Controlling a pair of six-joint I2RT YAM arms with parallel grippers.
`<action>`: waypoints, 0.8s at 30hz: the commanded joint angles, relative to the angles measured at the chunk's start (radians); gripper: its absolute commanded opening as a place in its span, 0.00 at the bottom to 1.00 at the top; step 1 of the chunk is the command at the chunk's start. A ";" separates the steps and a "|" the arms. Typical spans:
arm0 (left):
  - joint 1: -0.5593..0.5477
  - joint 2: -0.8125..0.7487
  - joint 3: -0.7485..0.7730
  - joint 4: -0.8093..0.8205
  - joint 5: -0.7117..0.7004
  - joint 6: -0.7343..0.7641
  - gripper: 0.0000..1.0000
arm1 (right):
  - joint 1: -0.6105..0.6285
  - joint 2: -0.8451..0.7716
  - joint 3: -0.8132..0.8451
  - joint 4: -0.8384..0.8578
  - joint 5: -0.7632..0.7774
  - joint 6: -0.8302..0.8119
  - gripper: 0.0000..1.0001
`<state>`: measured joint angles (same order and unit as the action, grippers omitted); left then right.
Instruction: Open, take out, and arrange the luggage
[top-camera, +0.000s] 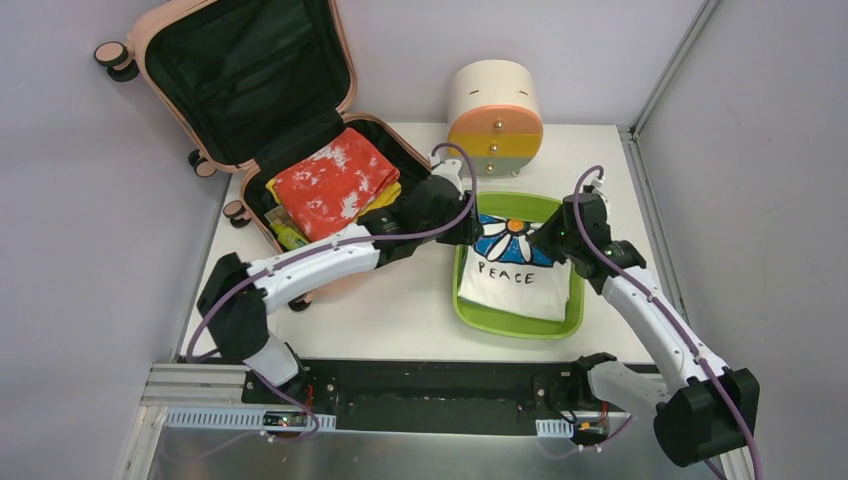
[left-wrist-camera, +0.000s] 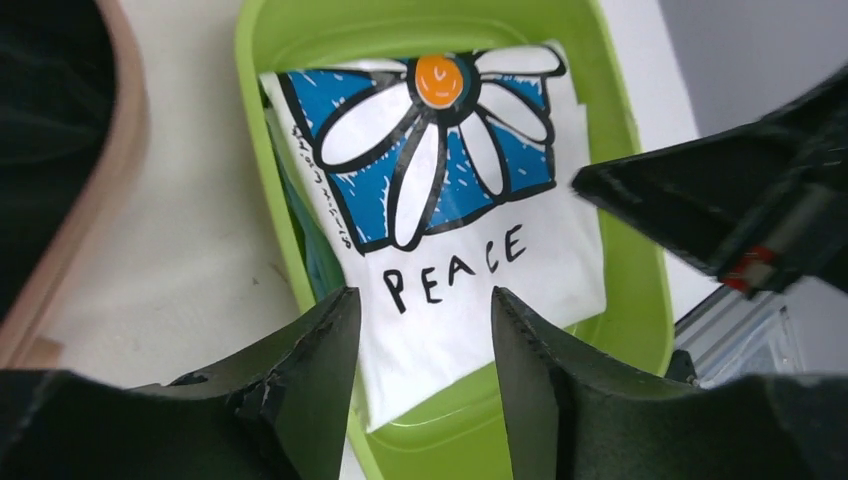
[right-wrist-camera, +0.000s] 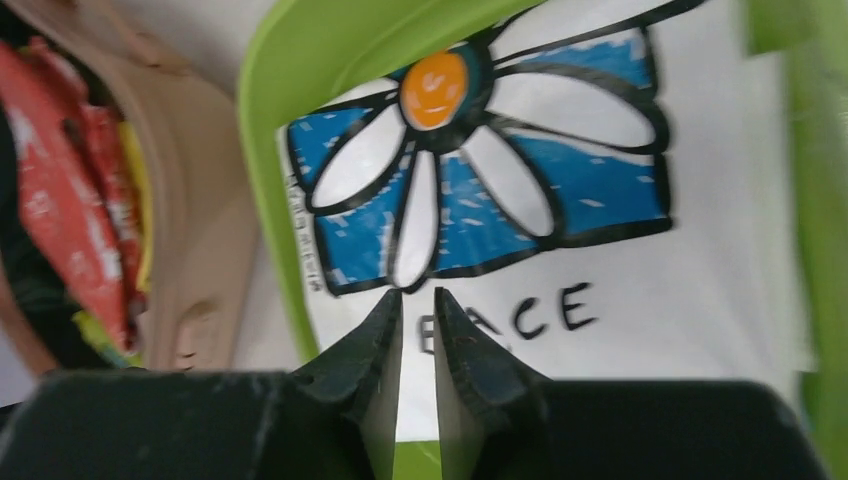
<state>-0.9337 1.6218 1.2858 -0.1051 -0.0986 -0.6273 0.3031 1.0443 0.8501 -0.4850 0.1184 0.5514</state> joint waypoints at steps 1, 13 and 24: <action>0.059 -0.151 0.022 -0.089 -0.058 0.044 0.52 | 0.074 -0.001 -0.048 0.264 -0.150 0.181 0.18; 0.393 -0.451 -0.230 -0.123 0.123 0.020 0.50 | 0.303 0.339 -0.079 0.383 -0.150 0.214 0.17; 0.625 -0.526 -0.251 -0.276 0.185 0.075 0.51 | 0.315 0.399 -0.035 0.246 -0.059 0.119 0.15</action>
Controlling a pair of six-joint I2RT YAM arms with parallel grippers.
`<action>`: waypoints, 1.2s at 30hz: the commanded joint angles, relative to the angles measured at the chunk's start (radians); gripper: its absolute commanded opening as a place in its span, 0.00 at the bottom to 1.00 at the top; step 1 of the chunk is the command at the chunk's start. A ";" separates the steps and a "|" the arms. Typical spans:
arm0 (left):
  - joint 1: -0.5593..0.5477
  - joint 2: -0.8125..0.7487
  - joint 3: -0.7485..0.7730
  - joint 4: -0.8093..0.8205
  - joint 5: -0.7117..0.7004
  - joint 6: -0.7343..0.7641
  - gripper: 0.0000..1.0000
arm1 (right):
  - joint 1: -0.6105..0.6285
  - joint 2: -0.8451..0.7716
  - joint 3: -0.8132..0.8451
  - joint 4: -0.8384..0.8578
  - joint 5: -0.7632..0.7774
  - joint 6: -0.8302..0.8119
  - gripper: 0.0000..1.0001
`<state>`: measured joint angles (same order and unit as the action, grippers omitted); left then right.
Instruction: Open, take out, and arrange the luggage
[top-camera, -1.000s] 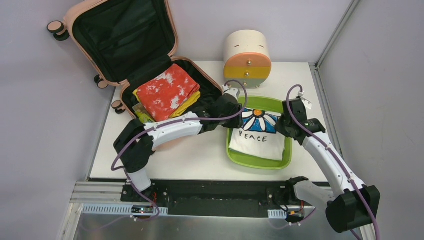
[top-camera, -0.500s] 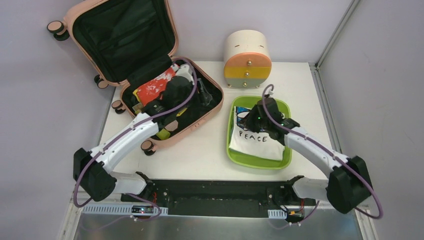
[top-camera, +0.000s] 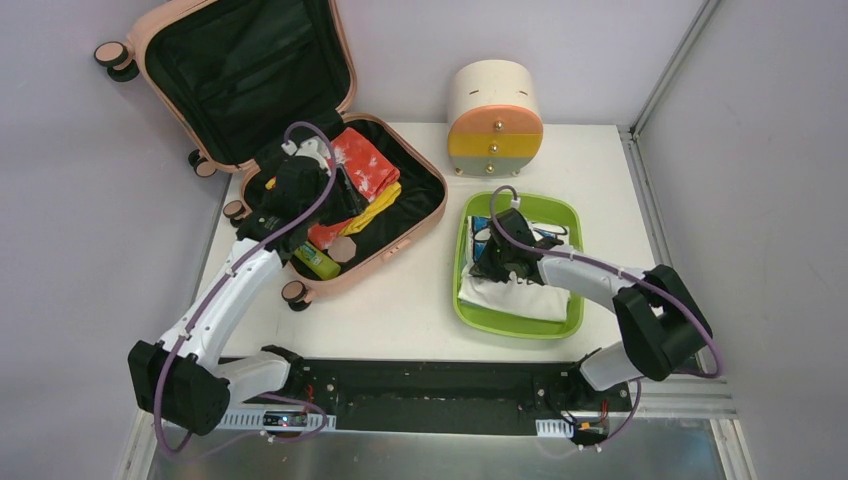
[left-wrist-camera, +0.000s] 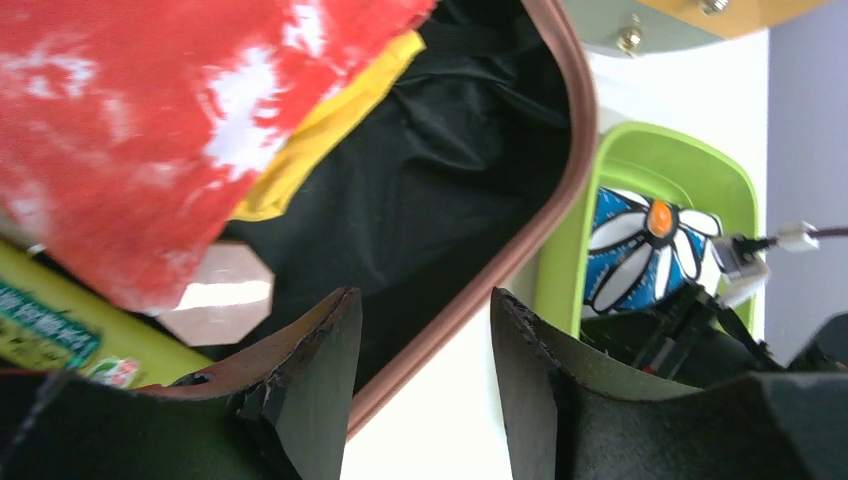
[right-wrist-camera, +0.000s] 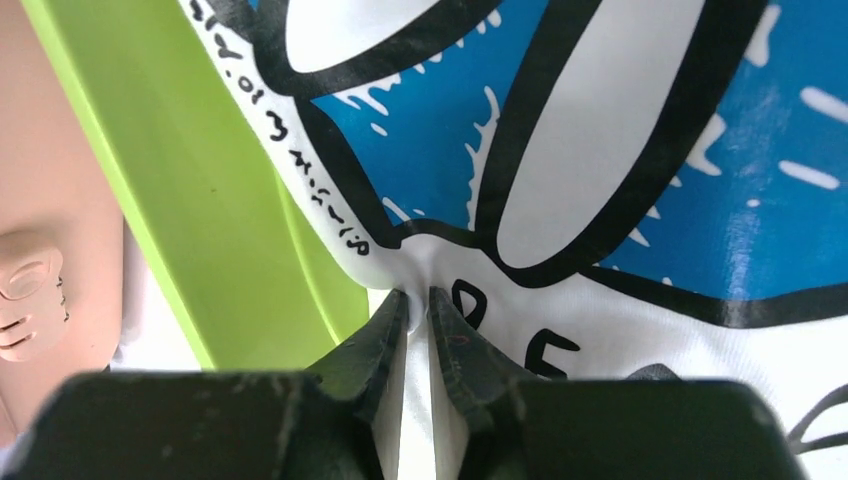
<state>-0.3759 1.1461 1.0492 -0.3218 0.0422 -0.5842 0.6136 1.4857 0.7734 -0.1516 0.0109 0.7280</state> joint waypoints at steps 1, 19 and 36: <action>0.084 -0.062 -0.022 -0.072 0.035 0.040 0.51 | 0.005 -0.062 0.049 -0.095 0.042 -0.063 0.15; 0.406 0.006 -0.049 -0.124 0.011 0.056 0.82 | 0.016 -0.290 0.259 -0.197 0.005 -0.098 0.62; 0.514 0.286 -0.132 0.208 0.112 -0.029 0.77 | 0.023 -0.268 0.322 -0.193 0.011 -0.128 0.68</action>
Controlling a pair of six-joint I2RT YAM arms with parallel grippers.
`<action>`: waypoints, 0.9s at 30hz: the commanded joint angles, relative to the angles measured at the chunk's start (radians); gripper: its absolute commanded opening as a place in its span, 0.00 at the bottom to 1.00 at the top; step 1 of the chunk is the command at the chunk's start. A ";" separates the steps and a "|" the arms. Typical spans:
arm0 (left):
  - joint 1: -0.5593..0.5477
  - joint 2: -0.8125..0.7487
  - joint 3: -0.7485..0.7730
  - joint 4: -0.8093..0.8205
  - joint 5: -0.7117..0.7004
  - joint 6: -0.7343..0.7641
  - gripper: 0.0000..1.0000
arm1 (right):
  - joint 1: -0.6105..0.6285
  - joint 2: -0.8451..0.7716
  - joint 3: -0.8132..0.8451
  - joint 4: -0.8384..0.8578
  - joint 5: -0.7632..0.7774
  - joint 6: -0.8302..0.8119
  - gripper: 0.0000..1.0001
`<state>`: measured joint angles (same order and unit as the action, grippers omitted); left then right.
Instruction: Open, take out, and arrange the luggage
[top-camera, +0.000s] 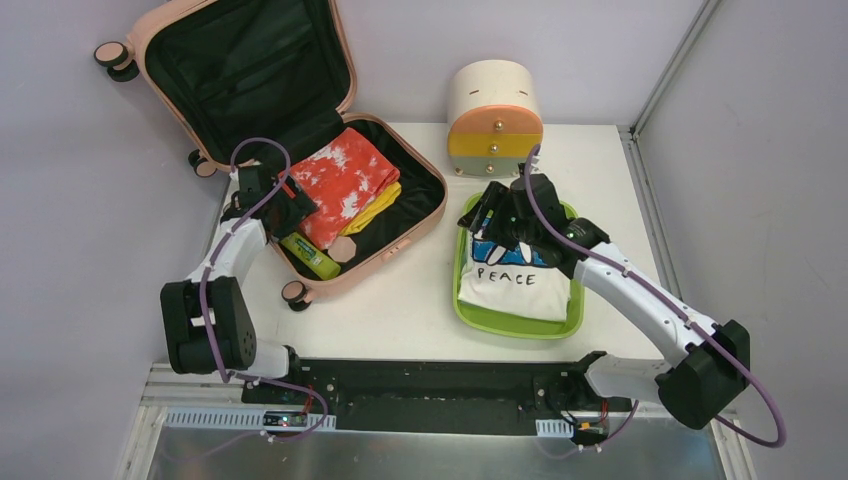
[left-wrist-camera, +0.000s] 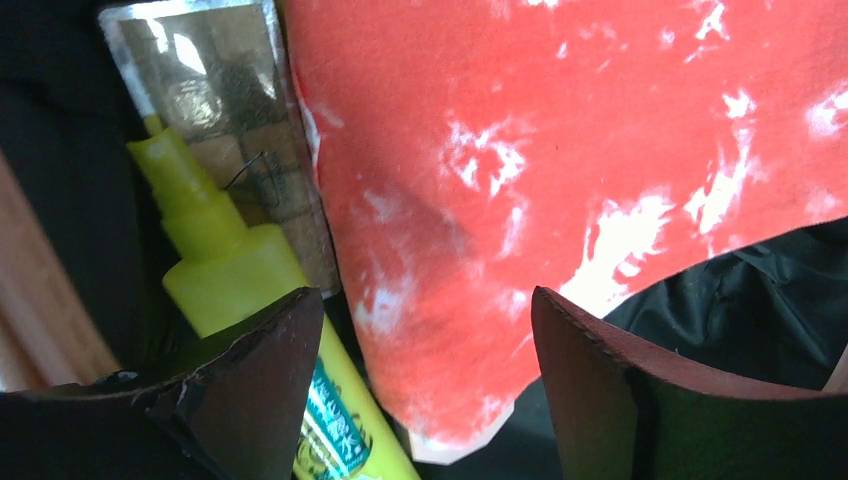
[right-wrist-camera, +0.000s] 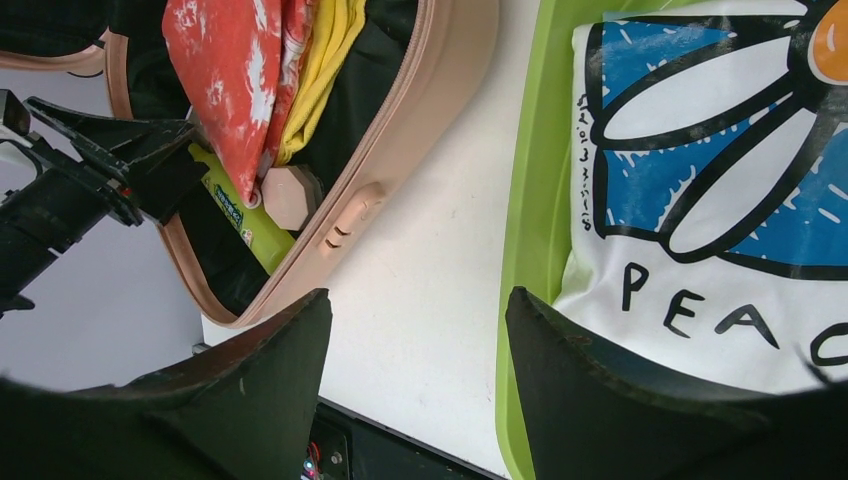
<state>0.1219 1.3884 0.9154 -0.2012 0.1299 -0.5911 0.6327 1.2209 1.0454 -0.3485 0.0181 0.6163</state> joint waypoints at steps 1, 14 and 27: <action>0.018 0.054 0.004 0.103 0.027 -0.021 0.77 | 0.005 -0.005 0.050 0.003 0.004 -0.016 0.68; 0.019 0.156 -0.032 0.199 0.029 -0.076 0.73 | 0.005 0.008 0.070 0.022 0.036 -0.008 0.69; 0.019 0.056 -0.002 0.224 0.136 -0.157 0.21 | 0.115 0.388 0.369 0.215 0.218 0.132 0.77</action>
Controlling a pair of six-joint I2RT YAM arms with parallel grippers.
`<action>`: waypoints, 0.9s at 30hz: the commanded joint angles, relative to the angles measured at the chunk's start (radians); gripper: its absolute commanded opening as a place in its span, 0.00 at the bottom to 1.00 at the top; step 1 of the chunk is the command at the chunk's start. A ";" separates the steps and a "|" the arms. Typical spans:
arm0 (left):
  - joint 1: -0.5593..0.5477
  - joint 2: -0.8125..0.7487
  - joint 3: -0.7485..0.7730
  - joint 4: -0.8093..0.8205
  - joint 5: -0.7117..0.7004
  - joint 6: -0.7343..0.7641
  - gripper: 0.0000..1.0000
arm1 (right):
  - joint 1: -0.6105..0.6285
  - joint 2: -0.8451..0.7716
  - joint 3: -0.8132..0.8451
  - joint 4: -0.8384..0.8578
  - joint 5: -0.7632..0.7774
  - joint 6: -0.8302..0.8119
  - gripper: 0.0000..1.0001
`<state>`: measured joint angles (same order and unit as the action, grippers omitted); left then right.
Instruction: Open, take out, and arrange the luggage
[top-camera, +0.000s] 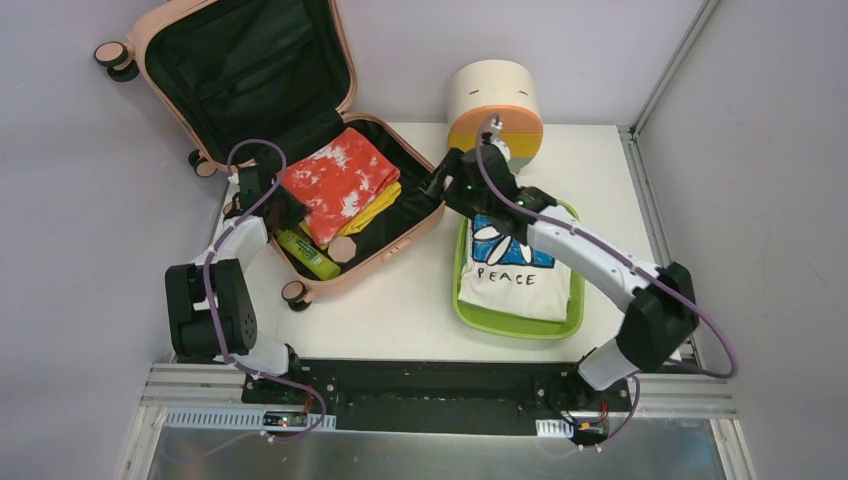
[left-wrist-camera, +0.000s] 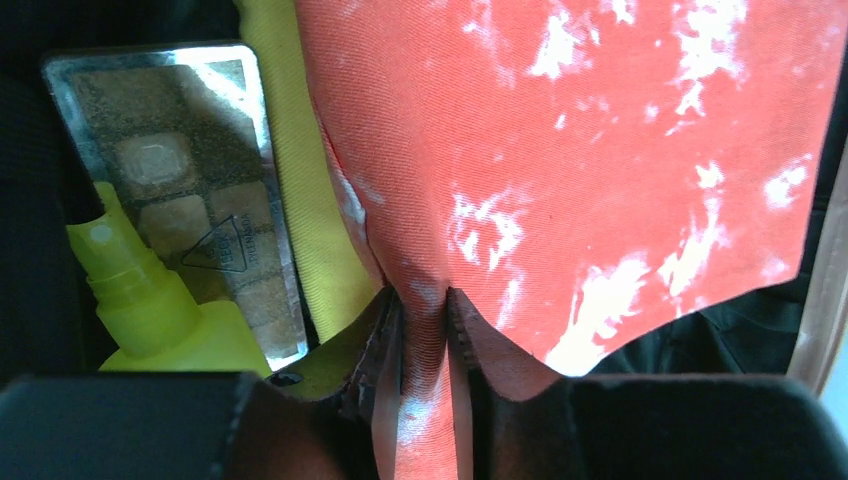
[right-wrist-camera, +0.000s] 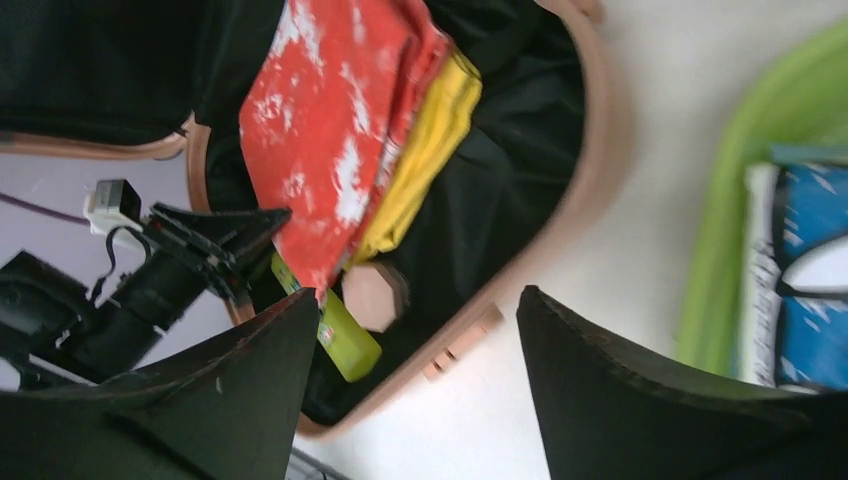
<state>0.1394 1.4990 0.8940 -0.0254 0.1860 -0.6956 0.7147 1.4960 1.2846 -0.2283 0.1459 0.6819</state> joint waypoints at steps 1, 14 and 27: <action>0.002 -0.058 0.019 0.048 0.087 -0.062 0.19 | 0.042 0.154 0.167 0.103 0.099 0.074 0.79; 0.005 -0.094 0.042 0.038 0.194 -0.243 0.00 | 0.086 0.521 0.413 0.223 0.207 0.257 0.87; 0.023 -0.139 0.068 0.030 0.242 -0.335 0.00 | 0.101 0.702 0.523 0.281 0.187 0.409 0.85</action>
<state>0.1493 1.4155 0.9127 -0.0402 0.3576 -0.9825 0.8036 2.1742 1.7359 0.0341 0.3103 0.9997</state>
